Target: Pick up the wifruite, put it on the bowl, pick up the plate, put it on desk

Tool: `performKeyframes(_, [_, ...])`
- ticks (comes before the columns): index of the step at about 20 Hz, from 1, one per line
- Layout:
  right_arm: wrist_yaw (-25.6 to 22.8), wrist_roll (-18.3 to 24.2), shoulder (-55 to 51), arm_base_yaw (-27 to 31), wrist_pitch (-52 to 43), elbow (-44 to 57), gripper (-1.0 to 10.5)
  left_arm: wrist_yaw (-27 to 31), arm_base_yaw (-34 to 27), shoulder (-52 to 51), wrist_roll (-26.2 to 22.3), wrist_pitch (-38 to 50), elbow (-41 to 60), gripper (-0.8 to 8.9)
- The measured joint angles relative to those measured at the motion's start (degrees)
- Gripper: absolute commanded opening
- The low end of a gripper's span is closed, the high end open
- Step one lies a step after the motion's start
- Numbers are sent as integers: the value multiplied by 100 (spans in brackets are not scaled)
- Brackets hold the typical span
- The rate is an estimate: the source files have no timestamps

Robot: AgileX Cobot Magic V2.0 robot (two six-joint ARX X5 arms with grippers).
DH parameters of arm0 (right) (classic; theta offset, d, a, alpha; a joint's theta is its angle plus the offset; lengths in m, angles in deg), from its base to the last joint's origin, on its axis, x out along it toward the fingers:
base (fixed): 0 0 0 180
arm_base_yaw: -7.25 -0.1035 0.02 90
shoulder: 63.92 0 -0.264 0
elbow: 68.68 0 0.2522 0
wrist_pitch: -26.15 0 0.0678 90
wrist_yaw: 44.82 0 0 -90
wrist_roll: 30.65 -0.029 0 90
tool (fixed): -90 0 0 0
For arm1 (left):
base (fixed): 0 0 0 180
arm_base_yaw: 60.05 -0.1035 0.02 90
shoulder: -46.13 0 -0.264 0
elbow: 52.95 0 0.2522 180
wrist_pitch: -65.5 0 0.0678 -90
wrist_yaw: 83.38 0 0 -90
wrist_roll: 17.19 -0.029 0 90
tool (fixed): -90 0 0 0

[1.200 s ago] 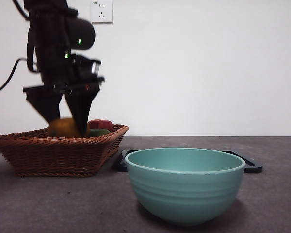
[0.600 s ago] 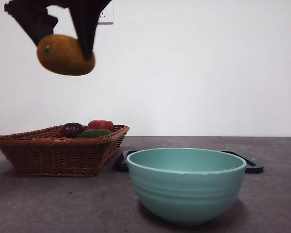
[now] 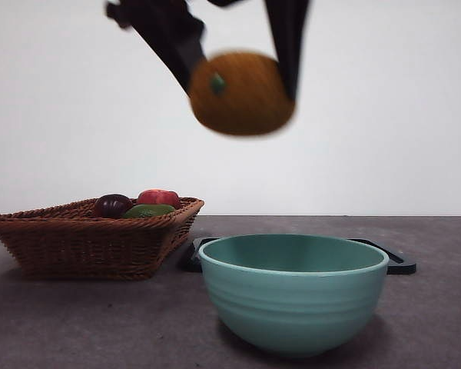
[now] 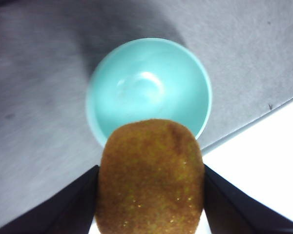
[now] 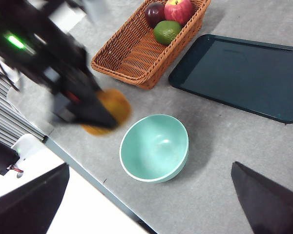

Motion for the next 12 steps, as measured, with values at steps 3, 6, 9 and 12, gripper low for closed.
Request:
performKeyframes(3, [0,0,0,0,0,0,662,26,68,459,81,459,0,276])
performKeyframes(6, [-2,0,0,0,0,0,662,140,74,815,96,612,0,276])
performKeyframes(9, [-2,0,0,0,0,0,662,170,74,1191,98,682,0,276])
performKeyframes(12, [0,0,0,0,0,0,662,173,74,1460,98,802,0,276])
